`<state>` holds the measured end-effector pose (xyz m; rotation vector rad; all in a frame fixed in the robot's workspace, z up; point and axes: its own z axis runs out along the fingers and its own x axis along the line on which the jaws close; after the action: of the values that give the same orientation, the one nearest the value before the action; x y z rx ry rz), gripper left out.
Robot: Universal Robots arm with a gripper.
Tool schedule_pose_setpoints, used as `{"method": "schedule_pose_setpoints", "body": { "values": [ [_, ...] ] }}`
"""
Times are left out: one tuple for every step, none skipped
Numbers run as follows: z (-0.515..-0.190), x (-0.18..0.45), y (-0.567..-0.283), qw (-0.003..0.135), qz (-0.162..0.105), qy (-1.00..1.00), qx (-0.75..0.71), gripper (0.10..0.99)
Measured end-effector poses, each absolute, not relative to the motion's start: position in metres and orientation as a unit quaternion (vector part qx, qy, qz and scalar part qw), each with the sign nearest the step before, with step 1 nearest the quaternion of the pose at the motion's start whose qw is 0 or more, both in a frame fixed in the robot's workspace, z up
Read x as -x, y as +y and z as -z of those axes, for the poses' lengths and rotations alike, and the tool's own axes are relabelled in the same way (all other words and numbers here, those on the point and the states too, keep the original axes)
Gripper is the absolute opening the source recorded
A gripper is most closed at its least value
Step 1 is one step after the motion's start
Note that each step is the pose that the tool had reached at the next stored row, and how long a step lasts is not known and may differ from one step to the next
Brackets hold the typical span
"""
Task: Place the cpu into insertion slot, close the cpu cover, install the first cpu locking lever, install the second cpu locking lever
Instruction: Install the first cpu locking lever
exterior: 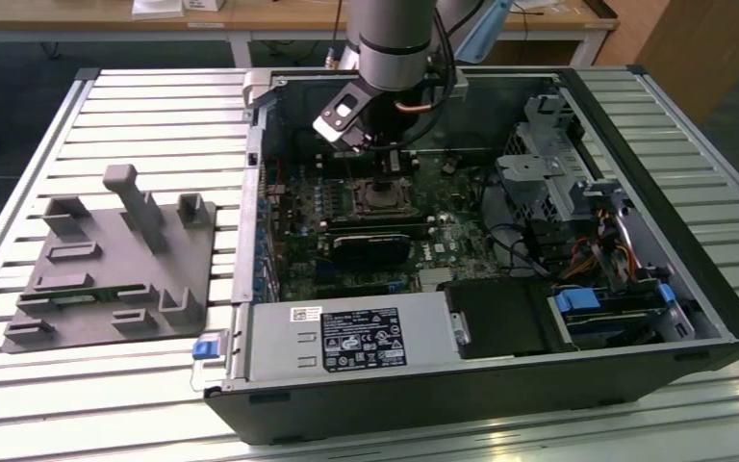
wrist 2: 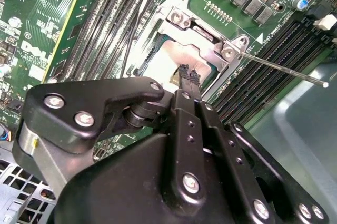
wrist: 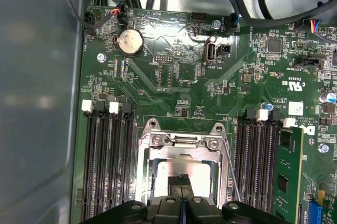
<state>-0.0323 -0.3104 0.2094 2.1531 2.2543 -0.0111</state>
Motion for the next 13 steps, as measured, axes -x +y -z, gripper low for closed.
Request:
{"method": "schedule_pose_setpoints", "body": {
  "values": [
    [-0.2095,0.0323,-0.3105,0.012,0.004,0.723,-0.691,0.106],
    [-0.2097,0.0323,-0.3104,0.012,0.004,0.723,-0.691,0.106],
    [-0.2098,0.0323,-0.3104,0.012,0.004,0.723,-0.691,0.106],
    [-0.2100,0.0323,-0.3105,0.012,0.004,0.723,-0.691,0.106],
    [-0.2103,0.0323,-0.3105,0.012,0.004,0.723,-0.691,0.106],
    [-0.2106,0.0323,-0.3105,0.012,0.004,0.723,-0.691,0.106],
    [-0.2110,0.0323,-0.3105,0.012,0.004,0.723,-0.691,0.106],
    [-0.2114,0.0323,-0.3105,0.012,0.004,0.723,-0.691,0.106],
    [-0.2120,0.0323,-0.3105,0.012,0.004,0.723,-0.691,0.106],
    [-0.2125,0.0323,-0.3105,0.012,0.004,0.723,-0.691,0.106],
    [-0.2130,0.0323,-0.3105,0.012,0.004,0.723,-0.691,0.106],
    [-0.2135,0.0323,-0.3105,0.012,0.004,0.723,-0.691,0.106],
    [-0.2140,0.0323,-0.3105,0.012,0.004,0.723,-0.691,0.106]
  ]
}}
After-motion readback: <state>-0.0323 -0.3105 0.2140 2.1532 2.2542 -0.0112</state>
